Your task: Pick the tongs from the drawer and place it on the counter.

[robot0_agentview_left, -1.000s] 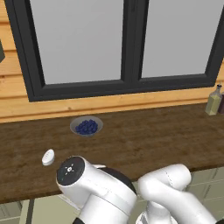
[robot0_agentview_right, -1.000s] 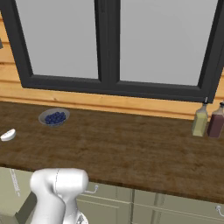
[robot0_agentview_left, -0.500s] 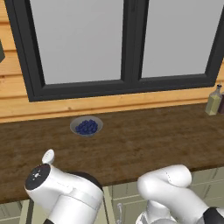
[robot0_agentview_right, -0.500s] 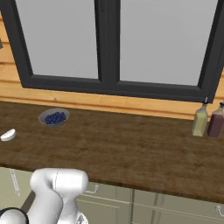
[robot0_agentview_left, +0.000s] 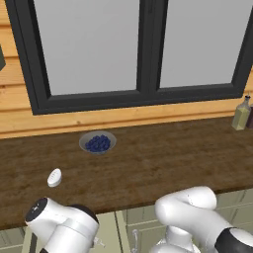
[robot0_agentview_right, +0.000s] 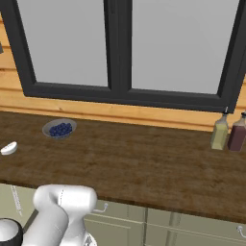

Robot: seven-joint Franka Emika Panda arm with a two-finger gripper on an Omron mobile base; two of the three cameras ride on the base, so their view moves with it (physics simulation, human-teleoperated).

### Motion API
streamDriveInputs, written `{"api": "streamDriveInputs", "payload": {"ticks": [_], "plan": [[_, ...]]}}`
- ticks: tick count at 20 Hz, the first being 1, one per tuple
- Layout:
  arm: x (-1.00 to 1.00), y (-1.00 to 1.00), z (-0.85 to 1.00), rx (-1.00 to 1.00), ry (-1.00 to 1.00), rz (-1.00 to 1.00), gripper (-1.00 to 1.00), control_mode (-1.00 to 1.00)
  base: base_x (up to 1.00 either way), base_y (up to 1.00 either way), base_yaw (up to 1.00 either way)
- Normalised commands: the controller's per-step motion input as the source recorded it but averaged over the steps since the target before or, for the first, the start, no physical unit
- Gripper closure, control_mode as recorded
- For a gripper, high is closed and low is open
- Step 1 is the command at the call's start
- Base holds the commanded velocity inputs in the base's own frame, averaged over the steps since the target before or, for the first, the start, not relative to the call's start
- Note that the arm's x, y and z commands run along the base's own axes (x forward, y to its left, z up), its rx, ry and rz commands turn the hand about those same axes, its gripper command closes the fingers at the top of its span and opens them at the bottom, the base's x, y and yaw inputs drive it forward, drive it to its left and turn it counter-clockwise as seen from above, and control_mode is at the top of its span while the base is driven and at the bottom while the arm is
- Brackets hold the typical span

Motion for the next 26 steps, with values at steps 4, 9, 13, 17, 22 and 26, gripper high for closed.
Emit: {"api": "streamDriveInputs", "payload": {"ticks": [4,9,13,17,22,26], "plan": [[0.12,0.00,-0.66,-0.07,0.16,0.14,-1.00,-1.00,0.00,0.00,0.00],[0.00,0.00,-0.43,-0.05,0.12,0.13,-1.00,-1.00,0.00,0.00,0.00],[0.01,0.00,-0.43,-0.03,0.11,0.15,-1.00,-1.00,0.00,0.00,0.00],[0.08,0.00,-0.38,-0.01,0.05,0.16,-1.00,-1.00,0.00,0.00,0.00],[0.15,0.00,-0.30,0.00,0.03,0.14,-1.00,-1.00,0.00,0.00,0.00],[0.24,0.00,-0.23,0.00,0.02,0.13,-1.00,-1.00,0.00,0.00,0.00]]}}
